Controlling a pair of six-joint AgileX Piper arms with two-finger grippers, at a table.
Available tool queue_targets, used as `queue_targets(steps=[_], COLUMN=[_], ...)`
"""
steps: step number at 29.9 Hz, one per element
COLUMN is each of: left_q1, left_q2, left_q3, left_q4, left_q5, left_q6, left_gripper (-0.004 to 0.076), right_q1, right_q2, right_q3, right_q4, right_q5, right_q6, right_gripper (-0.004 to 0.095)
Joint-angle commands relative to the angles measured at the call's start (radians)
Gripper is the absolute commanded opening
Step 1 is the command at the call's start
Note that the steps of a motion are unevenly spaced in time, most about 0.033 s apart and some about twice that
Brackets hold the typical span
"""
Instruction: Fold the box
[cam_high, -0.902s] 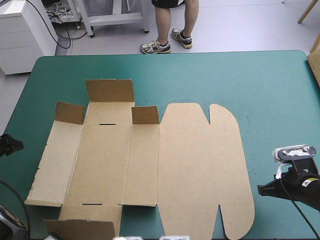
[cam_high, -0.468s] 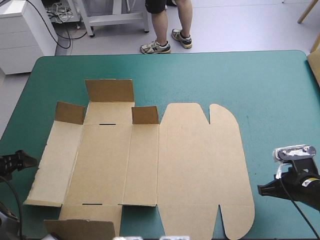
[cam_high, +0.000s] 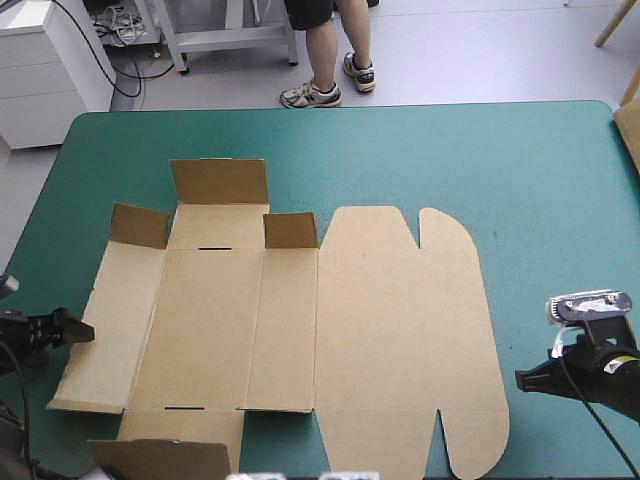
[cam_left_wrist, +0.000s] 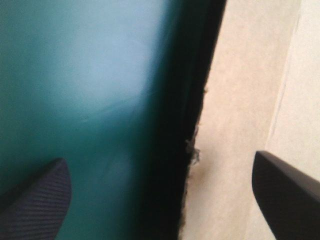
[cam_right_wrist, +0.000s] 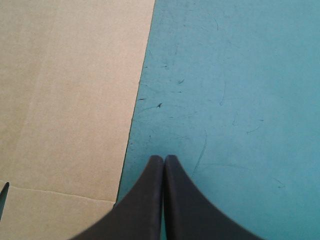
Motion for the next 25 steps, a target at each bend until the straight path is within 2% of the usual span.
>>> queue_targets(steps=[1, 20, 25], left_q1=[-0.063, -0.227, -0.227], left_q2=[-0.029, -0.029, -0.029], left_q3=[-0.006, 0.077, 0.077], left_q4=[-0.038, 0.001, 0.008], left_q5=[0.081, 0.081, 0.081], left_q6=[0.005, -0.001, -0.016], left_gripper=[0.0687, 0.0652, 0.0652], right_q1=[-0.005, -0.005, -0.005], right_q2=[-0.001, -0.001, -0.001], right_q3=[-0.024, -0.024, -0.024], right_q4=[0.018, 0.018, 0.018], right_q5=[-0.036, -0.039, -0.039], right_q6=[-0.009, -0.009, -0.009], right_gripper=[-0.0021, -0.0021, -0.0022])
